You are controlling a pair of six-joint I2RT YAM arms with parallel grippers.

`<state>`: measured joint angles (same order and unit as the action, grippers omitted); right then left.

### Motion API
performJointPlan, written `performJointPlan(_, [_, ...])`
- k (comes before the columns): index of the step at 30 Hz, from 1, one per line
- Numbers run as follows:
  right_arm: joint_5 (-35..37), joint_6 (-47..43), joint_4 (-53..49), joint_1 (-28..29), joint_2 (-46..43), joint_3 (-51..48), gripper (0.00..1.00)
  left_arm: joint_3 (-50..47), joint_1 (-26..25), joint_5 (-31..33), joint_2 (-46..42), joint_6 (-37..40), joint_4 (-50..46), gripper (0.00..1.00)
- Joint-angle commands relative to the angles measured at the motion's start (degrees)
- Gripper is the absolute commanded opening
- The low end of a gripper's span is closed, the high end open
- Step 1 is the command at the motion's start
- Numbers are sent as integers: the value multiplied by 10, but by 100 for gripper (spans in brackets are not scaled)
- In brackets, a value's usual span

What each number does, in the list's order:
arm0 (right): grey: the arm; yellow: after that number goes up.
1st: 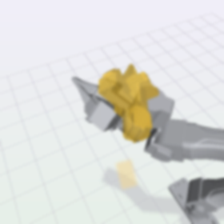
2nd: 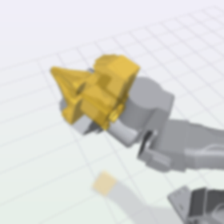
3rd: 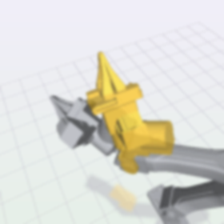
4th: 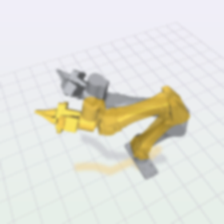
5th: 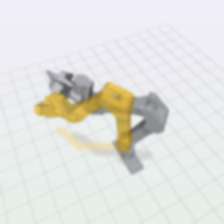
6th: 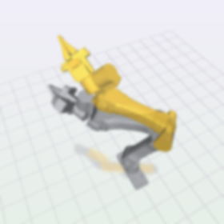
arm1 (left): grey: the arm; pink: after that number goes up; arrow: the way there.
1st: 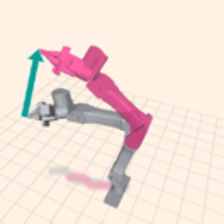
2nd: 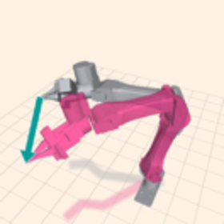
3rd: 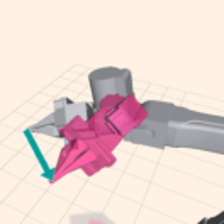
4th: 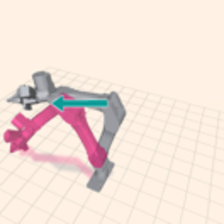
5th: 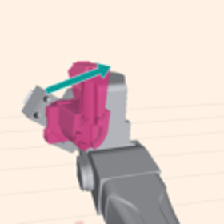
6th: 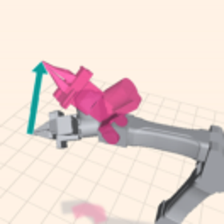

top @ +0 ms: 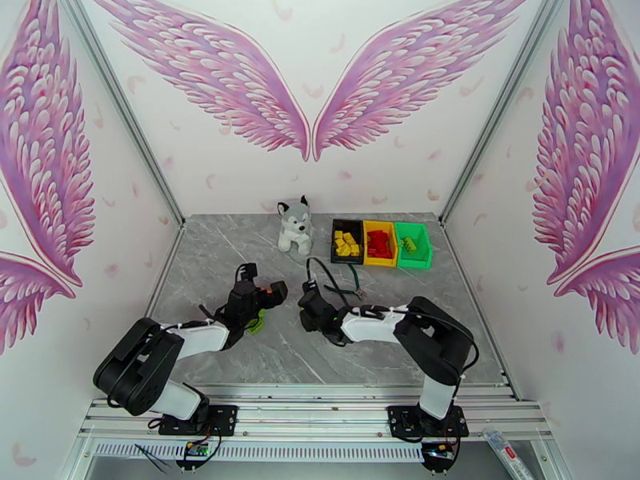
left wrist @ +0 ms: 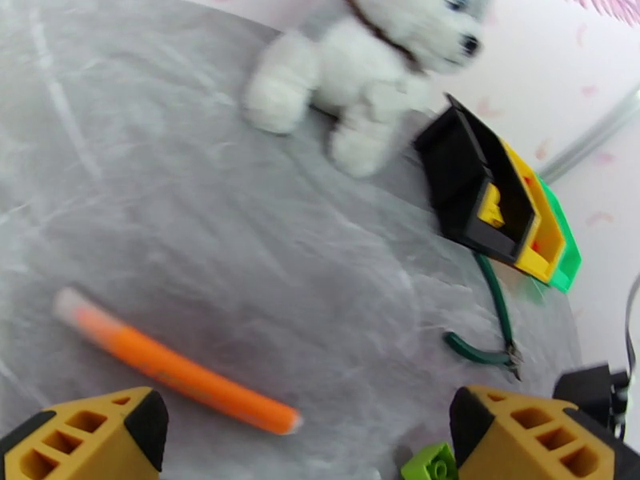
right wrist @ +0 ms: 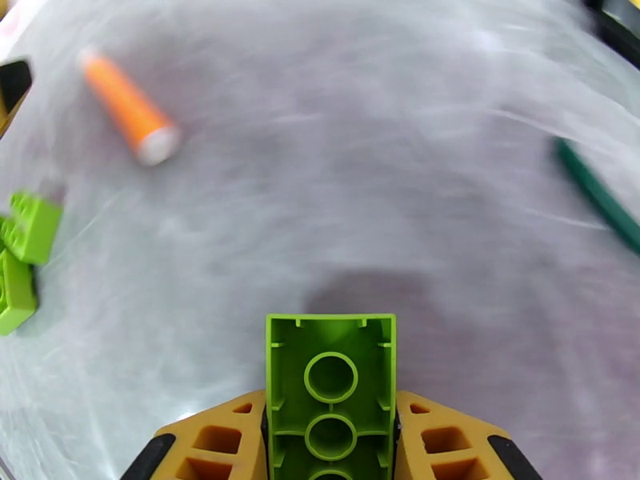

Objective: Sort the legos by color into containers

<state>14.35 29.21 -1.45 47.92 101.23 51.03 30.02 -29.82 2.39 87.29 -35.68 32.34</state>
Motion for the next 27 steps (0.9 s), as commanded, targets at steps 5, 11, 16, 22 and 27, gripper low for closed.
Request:
performJointPlan(5, [7, 36, 2, -130, -122, -71, 13, 90, -78, -34, 70, 67, 3, 99])
performJointPlan(11, [30, 42, -6, -246, -202, -89, 16, 193, -145, -50, 137, 117, -24, 99])
performJointPlan(16, [32, 42, -19, -351, -210, -54, 17, 293, -183, -66, 189, 163, -58, 99])
performJointPlan(22, [30, 43, -46, -437, -165, 35, 15, 384, -207, -56, 225, 209, -102, 99])
performJointPlan(27, [47, 59, -81, -481, -96, 123, 15, 402, -205, -46, 227, 214, -112, 99])
